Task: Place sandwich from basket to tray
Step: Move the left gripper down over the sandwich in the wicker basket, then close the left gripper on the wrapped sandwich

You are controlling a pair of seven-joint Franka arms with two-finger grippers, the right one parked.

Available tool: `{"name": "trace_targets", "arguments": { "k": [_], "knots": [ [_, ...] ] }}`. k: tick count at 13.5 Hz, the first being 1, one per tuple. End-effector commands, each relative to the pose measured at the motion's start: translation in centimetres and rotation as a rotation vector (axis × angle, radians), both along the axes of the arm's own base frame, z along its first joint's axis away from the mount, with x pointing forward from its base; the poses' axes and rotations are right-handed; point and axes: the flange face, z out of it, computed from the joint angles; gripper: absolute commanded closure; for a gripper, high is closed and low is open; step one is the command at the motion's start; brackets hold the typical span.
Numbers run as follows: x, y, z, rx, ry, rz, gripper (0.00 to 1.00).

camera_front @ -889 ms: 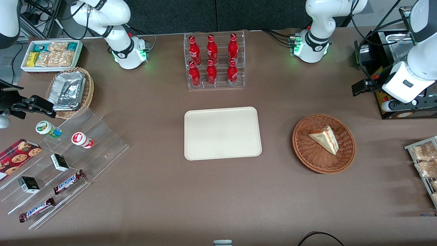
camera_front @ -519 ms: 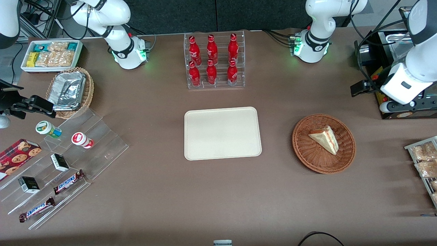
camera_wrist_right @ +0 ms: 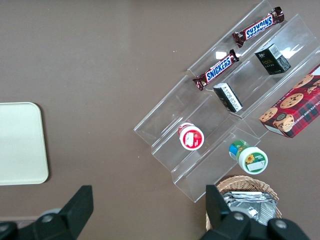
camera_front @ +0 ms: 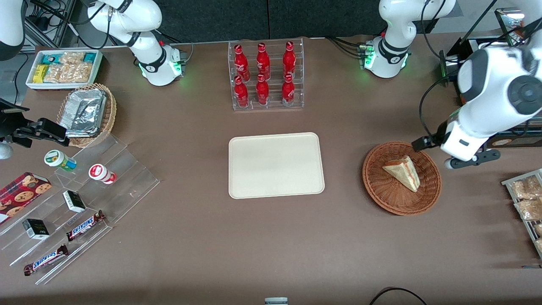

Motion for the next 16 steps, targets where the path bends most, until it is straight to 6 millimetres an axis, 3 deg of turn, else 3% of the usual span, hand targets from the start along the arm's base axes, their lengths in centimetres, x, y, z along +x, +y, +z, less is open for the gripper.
{"name": "trace_targets", "arguments": {
  "k": [1,5,11,13,14,16],
  "knots": [
    [-0.6,0.0,-3.1,0.008,-0.036,0.144,0.0],
    [-1.1,0.5,-9.5,0.022,-0.091,0.344,0.0],
    [-1.9,0.9,-15.6,0.007,-0.132,0.551,0.0],
    [-2.2,0.9,-16.7,0.01,-0.12,0.571,0.02],
    [-2.5,0.9,-17.0,0.014,-0.11,0.572,0.24],
    [-2.8,0.9,-17.3,0.018,-0.101,0.582,0.91]
  ]
}}
